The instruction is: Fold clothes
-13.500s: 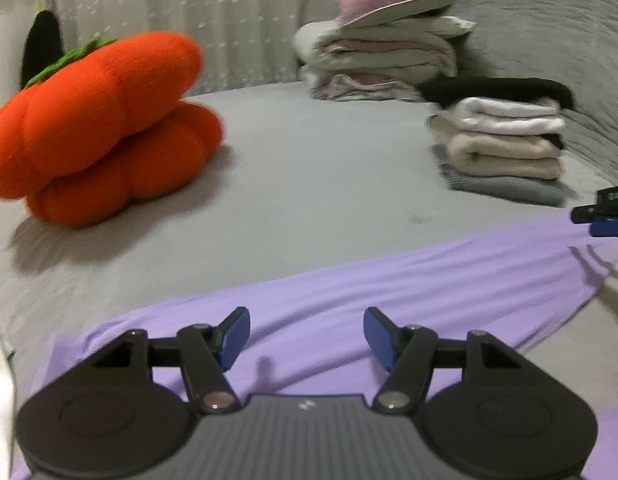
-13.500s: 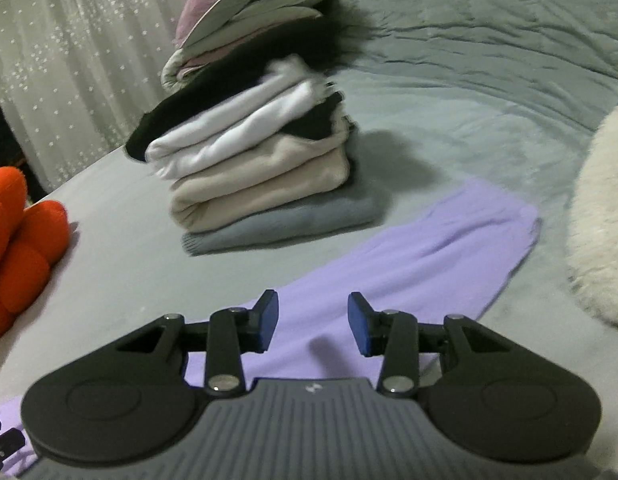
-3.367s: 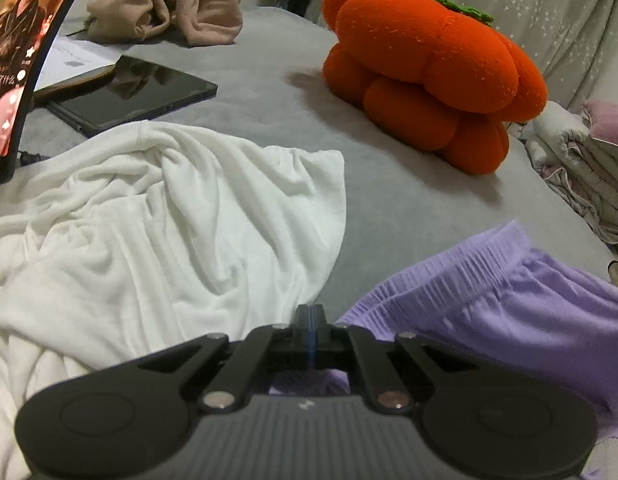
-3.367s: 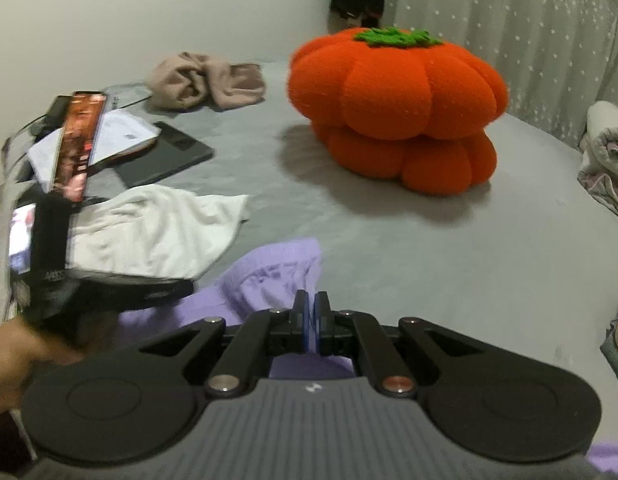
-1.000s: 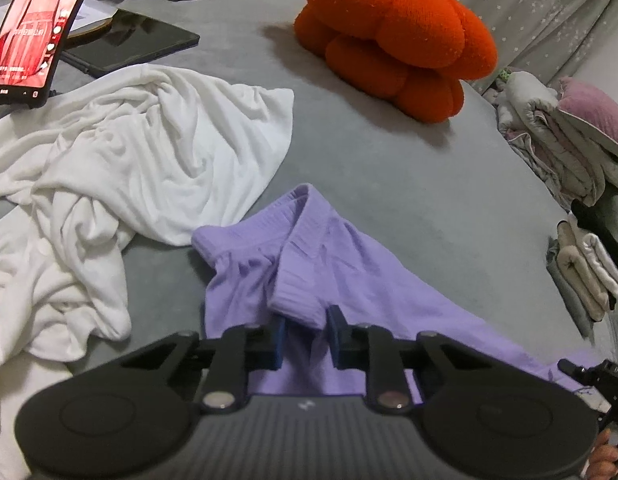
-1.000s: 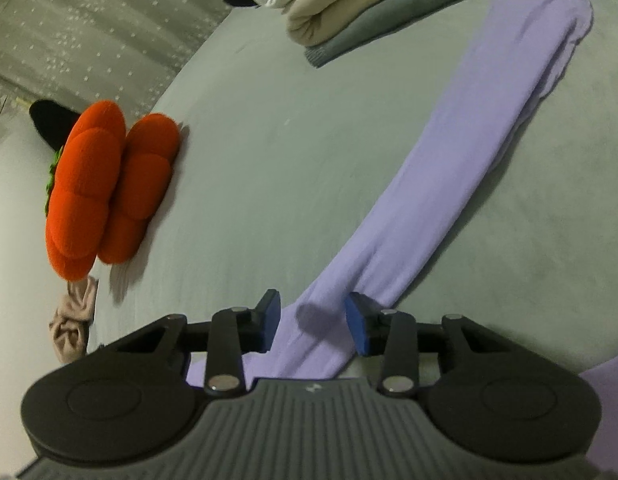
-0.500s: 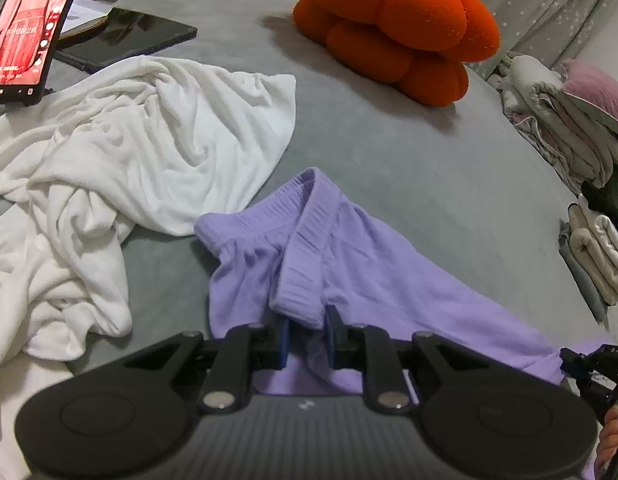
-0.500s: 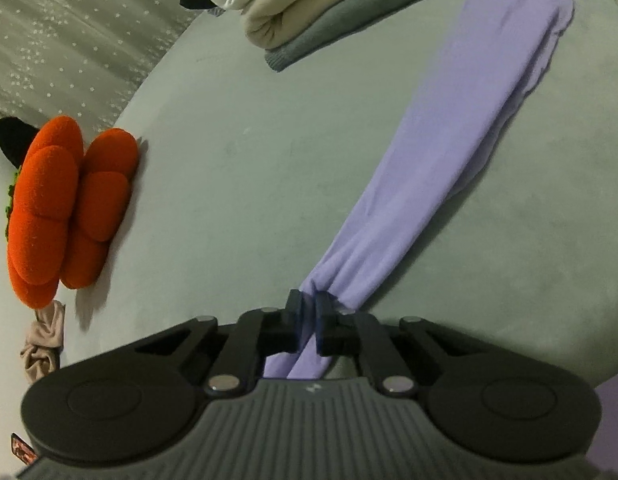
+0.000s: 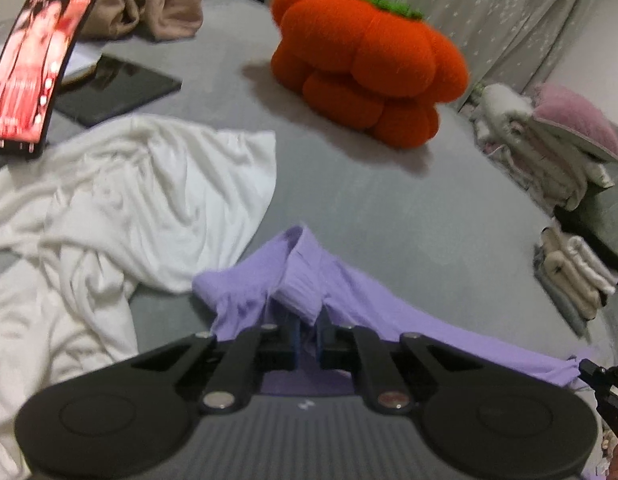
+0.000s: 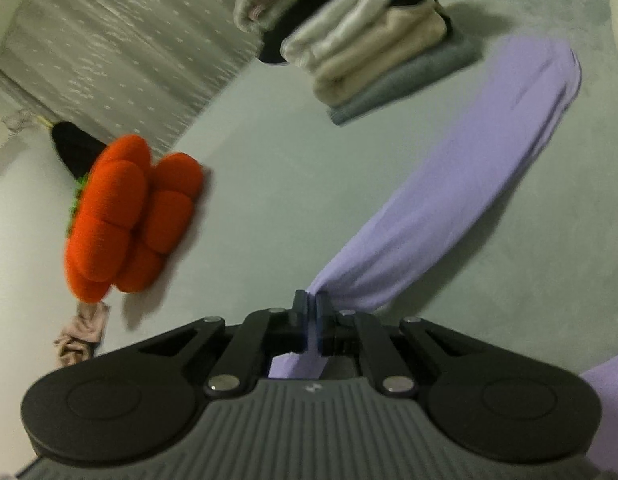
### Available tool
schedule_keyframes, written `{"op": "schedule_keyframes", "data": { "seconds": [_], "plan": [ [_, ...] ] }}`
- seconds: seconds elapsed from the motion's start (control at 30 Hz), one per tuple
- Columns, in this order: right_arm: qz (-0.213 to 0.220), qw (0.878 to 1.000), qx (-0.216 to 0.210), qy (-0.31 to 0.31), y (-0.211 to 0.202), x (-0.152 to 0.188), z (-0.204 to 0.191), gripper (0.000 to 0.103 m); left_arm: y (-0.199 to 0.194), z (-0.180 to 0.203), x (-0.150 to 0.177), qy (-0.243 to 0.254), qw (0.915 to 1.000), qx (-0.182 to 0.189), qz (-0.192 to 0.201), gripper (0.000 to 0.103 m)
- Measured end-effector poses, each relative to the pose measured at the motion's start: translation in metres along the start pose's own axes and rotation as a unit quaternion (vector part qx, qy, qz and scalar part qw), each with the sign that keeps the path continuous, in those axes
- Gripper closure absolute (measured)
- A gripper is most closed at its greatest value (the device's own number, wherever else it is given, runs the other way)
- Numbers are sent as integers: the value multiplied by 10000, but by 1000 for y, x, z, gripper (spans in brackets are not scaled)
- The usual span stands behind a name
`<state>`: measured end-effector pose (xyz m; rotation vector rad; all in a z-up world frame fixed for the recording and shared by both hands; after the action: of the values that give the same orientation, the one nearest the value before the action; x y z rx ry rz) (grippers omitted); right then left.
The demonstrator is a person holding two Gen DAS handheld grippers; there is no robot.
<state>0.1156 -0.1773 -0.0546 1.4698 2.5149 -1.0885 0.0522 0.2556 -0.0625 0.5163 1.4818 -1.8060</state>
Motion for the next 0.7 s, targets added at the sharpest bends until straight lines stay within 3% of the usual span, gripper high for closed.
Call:
{"op": "schedule_keyframes", "data": {
  "seconds": [0.1,0.33,0.7],
  "plan": [
    [102,9995,-250,-186,-14,1,-9,99,-6,-5,-7,-21,9999,90,145,98],
    [245,9953,-570,-750,-47,13,-21,99,-8,-23,-8,-79,9987,498,35,98],
    [-143,9884,-404,-1455,-62,58,4,99,-3,-45,12,253,9963,733,-371,98]
  ]
}}
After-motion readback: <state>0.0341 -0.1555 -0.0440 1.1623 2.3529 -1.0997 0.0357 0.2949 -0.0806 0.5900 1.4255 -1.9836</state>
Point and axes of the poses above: each gripper's, at about its wrist camera, not at the fingertips, and y roughly the way its jaws point, z to its right, x to its underside, the point moved 7 cm from there along y, roughly the way its jaws point, and after that the axes turned 12 degrees about y, right-handed, at the moved point
